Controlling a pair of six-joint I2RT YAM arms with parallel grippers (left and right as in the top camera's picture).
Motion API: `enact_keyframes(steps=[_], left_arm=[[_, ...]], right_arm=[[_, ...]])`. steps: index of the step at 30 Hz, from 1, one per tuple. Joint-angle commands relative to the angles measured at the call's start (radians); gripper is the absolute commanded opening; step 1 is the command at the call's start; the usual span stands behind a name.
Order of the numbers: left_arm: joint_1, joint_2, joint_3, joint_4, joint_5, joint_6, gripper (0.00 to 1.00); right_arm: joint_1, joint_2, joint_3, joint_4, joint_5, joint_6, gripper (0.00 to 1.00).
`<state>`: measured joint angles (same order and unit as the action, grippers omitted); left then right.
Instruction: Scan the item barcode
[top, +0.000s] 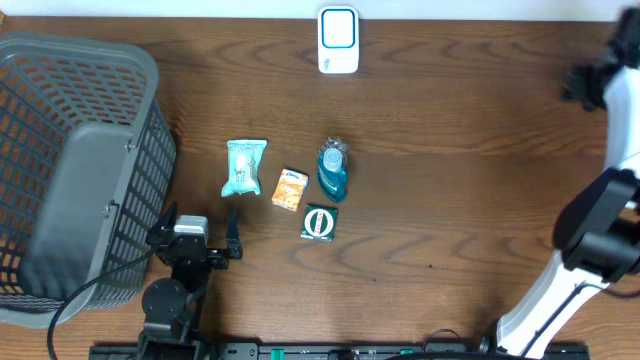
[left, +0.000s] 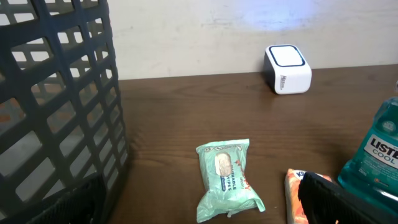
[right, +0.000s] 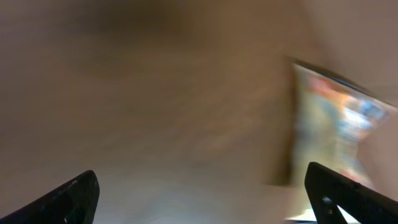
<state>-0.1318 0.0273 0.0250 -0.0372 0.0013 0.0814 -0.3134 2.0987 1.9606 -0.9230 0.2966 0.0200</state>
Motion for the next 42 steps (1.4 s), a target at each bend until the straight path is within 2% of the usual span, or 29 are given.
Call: enact_keyframes(steps=[1,5,8,17,27,32,42], left_arm=[[0.002,-0.002,-0.021,-0.036,-0.013,-0.005,0.98],[0.002,-0.002,-0.021,-0.036,-0.013,-0.005,0.98],[0.002,-0.002,-0.021,-0.036,-0.013,-0.005,0.98],[0.002,-0.002,-0.021,-0.036,-0.013,-0.005,0.98],[0.002,-0.002,-0.021,-0.036,-0.013,-0.005,0.97],[0.002,-0.002,-0.021,-0.036,-0.013,-0.005,0.98],[0.002,-0.002,-0.021,-0.036,-0.013,-0.005,0.98]], right_arm=[[0.109,-0.090,0.008,-0.037,-0.384,0.029,0.99],[0.264,-0.120,0.008,-0.111,-0.597,0.029,0.99],[0.382,-0.120,0.008,-0.166,-0.603,0.063,0.99],[0.602,-0.128,0.008,-0.285,-0.615,0.065,0.99],[0.734,-0.138,0.008,-0.316,-0.652,0.066,0.99],[0.782,-0.143,0.008,-0.319,-0.639,0.064,0.99],[0.921,-0.133,-0.031,-0.313,-0.425,0.101,0.99]])
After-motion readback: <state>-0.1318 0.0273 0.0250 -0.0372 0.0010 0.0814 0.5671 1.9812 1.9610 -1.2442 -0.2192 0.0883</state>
